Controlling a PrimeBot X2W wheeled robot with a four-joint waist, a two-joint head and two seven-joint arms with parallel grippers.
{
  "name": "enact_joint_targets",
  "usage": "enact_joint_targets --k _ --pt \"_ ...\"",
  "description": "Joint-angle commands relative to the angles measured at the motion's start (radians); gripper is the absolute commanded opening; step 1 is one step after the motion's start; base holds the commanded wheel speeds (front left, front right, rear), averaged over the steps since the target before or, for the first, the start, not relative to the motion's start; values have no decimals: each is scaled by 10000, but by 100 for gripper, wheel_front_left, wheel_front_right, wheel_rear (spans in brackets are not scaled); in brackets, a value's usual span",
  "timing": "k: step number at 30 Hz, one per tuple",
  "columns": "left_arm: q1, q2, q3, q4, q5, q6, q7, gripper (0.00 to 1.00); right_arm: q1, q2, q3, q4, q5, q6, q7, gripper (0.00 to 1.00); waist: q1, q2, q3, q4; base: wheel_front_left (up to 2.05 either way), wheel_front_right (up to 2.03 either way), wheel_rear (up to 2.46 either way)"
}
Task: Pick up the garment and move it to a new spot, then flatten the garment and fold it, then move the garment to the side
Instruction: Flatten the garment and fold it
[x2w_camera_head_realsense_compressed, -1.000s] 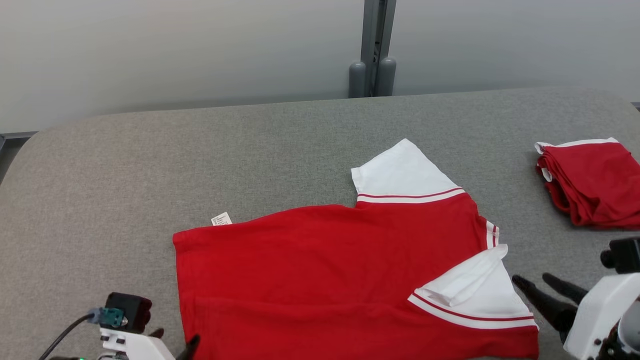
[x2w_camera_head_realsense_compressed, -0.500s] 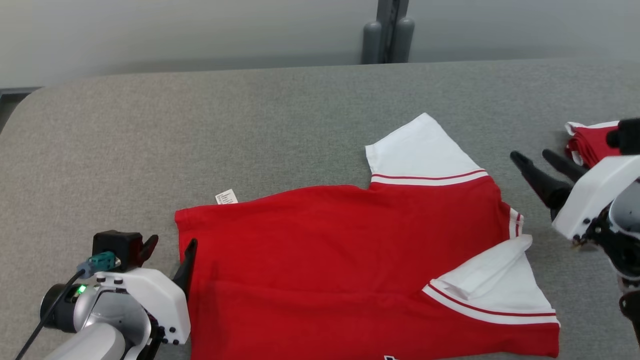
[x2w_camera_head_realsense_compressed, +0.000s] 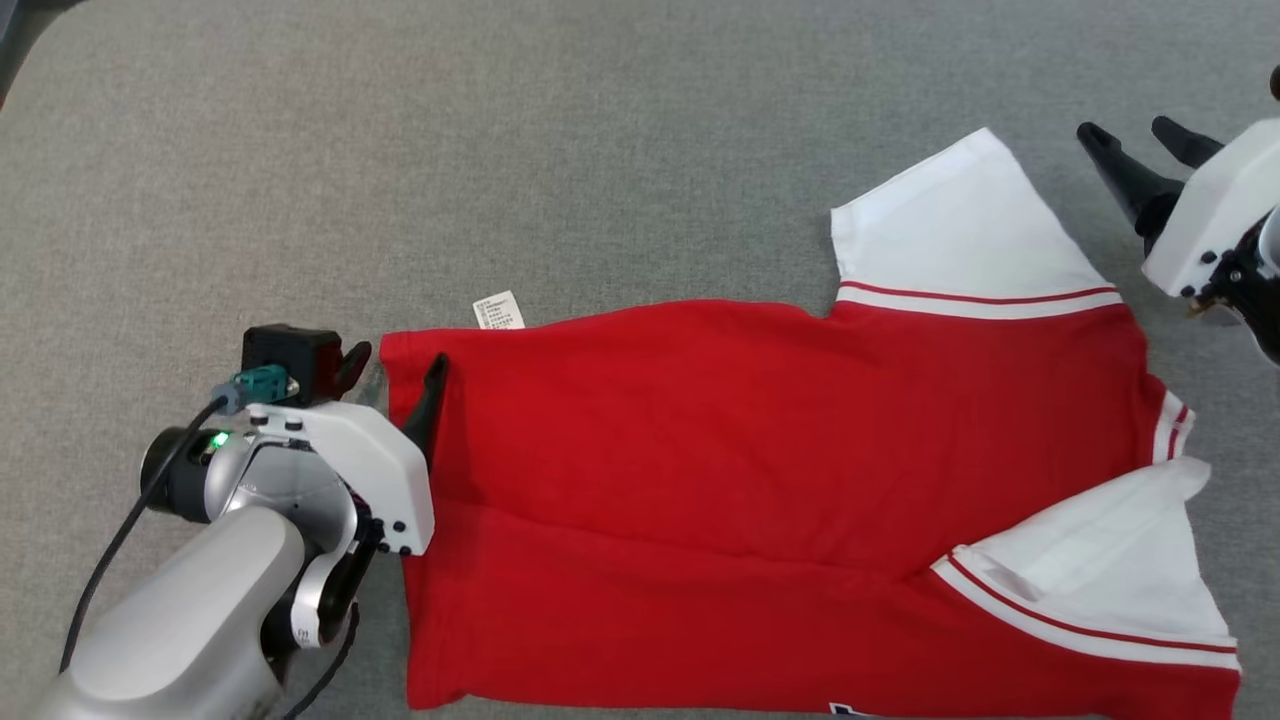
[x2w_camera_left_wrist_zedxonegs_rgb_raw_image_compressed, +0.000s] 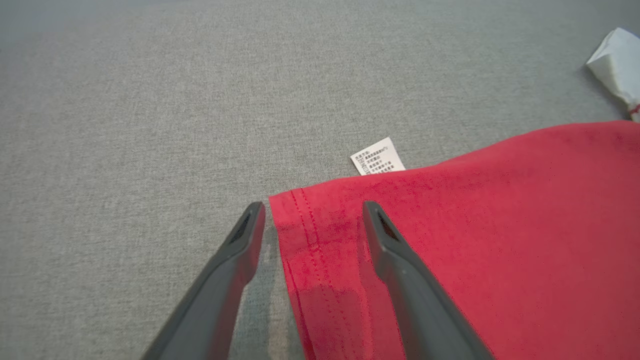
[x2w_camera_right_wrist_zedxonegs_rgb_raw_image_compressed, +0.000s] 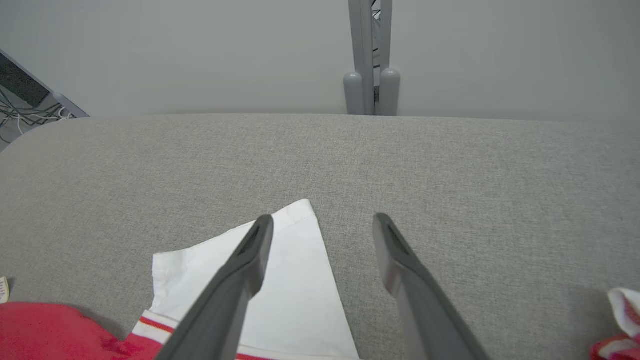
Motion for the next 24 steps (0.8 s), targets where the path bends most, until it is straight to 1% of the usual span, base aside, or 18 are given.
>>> enact_joint_targets --k 1,5,11,16,23,24 --pt "-292 -6 -37 87 58 -84 126 100 -310 -83 171 197 83 6 52 100 0 0 426 297 0 0 0" --pt "-775 -150 -196 163 154 -223 474 100 -1113 -152 908 803 330 6 110 100 0 0 767 466 0 0 0" --pt "-1107 -303 -279 159 238 -308 497 100 -1940 -210 1714 1687 601 6 7 100 0 0 1109 656 0 0 0" --pt "-1235 -414 -305 54 278 -350 435 100 -2210 -202 2285 2294 1020 6 206 100 0 0 1215 765 0 0 0" --pt "-1263 -437 -309 23 142 -492 415 100 -2263 -216 2862 2714 1480 4 294 100 0 0 1190 749 0 0 0" --pt "-1273 -428 -309 21 130 -491 435 100 -2288 -218 2957 2732 1565 6 297 71 0 0 1194 739 0 0 0"
